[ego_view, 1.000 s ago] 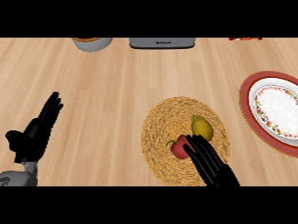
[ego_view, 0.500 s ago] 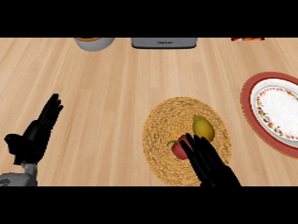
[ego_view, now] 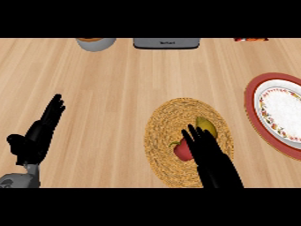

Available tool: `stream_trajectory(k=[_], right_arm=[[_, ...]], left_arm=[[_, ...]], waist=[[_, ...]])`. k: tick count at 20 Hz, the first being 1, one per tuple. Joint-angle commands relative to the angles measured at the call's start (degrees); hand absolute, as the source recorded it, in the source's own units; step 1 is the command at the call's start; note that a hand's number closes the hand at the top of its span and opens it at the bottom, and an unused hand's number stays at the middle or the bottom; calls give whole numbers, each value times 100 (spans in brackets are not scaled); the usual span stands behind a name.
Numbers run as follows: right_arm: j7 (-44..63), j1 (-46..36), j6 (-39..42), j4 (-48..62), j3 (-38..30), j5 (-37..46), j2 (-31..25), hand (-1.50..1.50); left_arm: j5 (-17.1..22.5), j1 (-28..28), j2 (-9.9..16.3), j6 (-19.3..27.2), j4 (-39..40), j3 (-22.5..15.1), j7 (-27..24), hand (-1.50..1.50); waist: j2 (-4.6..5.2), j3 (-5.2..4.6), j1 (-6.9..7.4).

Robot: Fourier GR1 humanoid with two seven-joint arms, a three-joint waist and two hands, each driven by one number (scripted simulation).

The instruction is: Pick the bell pepper from the placemat and place it in the plate

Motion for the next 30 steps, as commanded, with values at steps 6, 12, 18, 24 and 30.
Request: stream_trajectory(k=[6, 12, 18, 24, 30], right_arm=[[-247, -602, 298, 983, -508, 108, 594, -150], [-339, -637, -46, 1610, -619, 539, 693, -150], [-524, -1038, -19, 2339, -878, 576, 1154, -150], [-1093, -1029, -177, 2844, -715, 606, 1188, 150], [-1652, -902, -783, 2909, -728, 801, 1108, 150]], left_arm=[[-371, -56, -322, -79, 32, 123, 1, 0], [-605, -47, -465, -81, 488, 244, -453, 0], [-455, 189, -329, -346, -393, 446, 251, 0], [-540, -113, -381, -397, 15, 535, 87, 0], [-481, -356, -390, -510, 118, 647, 362, 0]], waist=[[2, 2, 5], [5, 1, -4], [1, 3, 23], [6, 3, 11], [2, 4, 1]])
